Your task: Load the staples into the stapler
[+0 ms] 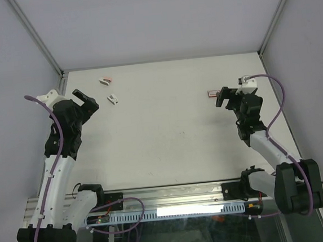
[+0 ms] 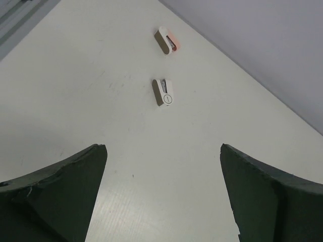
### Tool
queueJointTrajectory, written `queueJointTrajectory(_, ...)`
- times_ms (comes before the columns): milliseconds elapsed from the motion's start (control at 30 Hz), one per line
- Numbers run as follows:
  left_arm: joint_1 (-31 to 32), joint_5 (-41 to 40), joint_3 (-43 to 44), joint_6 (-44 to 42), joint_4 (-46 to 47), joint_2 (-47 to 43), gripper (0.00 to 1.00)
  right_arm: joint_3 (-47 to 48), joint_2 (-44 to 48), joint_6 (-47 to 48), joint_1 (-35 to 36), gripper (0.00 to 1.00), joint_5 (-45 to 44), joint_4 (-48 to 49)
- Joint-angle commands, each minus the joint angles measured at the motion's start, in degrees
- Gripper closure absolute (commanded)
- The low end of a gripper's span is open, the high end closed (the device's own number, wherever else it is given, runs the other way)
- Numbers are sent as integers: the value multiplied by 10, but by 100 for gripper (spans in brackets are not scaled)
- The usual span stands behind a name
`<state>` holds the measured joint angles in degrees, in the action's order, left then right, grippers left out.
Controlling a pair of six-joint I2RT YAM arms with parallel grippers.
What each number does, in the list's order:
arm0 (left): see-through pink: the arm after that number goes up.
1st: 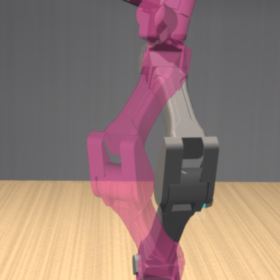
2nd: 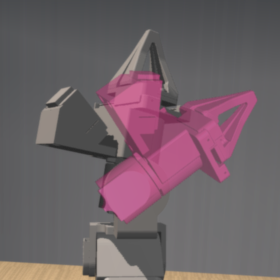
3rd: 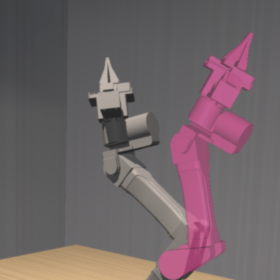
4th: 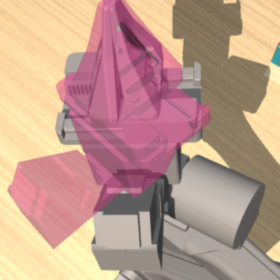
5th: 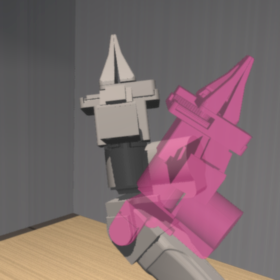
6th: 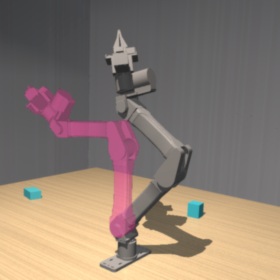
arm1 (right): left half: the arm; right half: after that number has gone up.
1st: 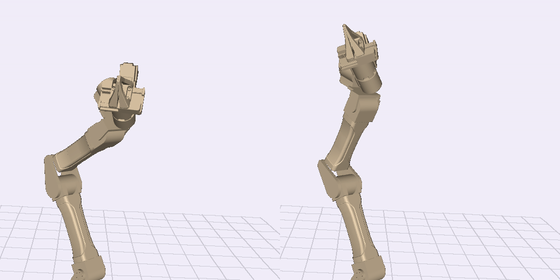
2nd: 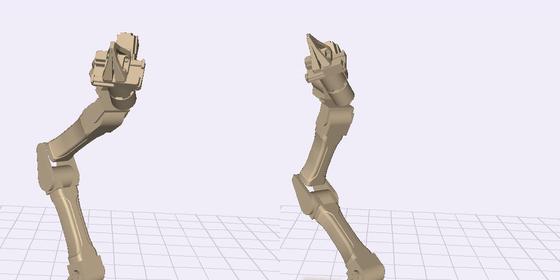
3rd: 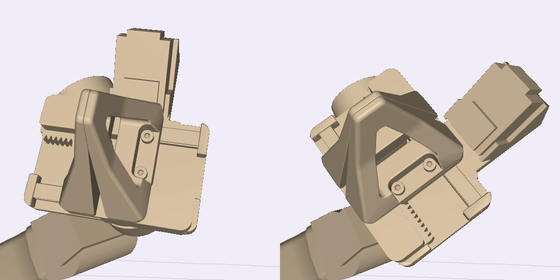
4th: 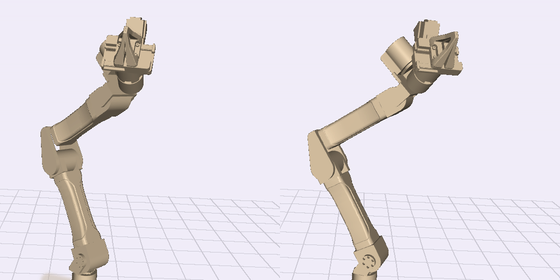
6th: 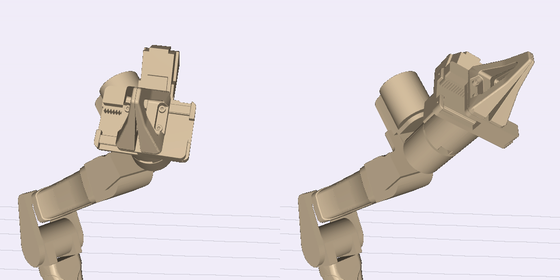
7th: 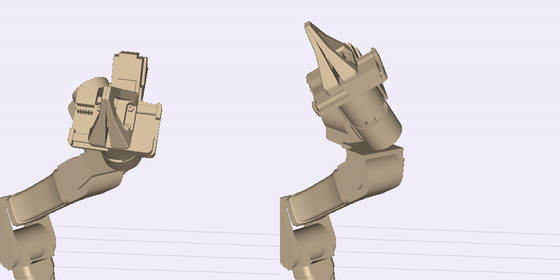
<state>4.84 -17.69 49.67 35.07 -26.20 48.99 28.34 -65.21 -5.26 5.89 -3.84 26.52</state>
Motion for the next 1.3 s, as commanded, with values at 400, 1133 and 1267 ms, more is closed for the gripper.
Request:
queueJointTrajectory(400,1,71,93,-190,24,52,1,87,51,-160,-6,2,0,-195)
queueJointTrajectory(1133,-23,180,18,-185,68,61,1,518,-439,-54,39,29,-1,-479)
queueJointTrajectory(1267,-23,178,15,-186,69,55,1,535,-463,-48,39,30,-3,-482)
